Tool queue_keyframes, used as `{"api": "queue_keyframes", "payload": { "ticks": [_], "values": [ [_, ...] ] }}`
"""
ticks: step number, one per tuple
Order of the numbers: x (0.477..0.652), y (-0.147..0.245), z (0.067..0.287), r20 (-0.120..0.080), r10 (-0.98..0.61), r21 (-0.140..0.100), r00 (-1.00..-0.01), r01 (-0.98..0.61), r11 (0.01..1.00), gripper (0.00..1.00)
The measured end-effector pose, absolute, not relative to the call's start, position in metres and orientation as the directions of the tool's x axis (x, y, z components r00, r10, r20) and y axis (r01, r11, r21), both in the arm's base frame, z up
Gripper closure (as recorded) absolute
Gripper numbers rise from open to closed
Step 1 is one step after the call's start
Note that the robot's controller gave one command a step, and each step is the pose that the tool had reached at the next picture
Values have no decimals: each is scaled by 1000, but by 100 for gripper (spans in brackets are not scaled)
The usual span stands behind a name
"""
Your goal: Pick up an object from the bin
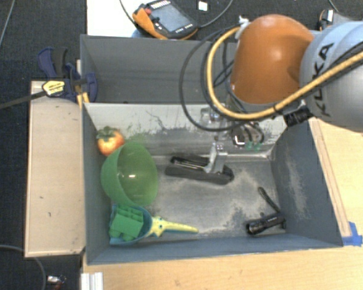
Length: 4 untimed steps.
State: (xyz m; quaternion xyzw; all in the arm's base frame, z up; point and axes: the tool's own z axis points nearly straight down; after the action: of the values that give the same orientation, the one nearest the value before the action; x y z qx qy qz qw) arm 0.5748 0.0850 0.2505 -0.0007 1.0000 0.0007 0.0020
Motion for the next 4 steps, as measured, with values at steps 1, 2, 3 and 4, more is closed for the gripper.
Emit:
{"api": "queue_keyframes", "payload": {
  "ticks": [1, 2, 3, 4],
  "values": [
    [586, 52, 98, -9, 71, 3, -997, 71, 997, 0],
    [587, 41, 165, -23, 83, 6, -996, 83, 997, 0],
    [575, 55, 100, -17, 136, 6, -990, 136, 991, 0],
    [575, 62, 73, -39, 158, 11, -987, 158, 987, 0]
  ]
}}
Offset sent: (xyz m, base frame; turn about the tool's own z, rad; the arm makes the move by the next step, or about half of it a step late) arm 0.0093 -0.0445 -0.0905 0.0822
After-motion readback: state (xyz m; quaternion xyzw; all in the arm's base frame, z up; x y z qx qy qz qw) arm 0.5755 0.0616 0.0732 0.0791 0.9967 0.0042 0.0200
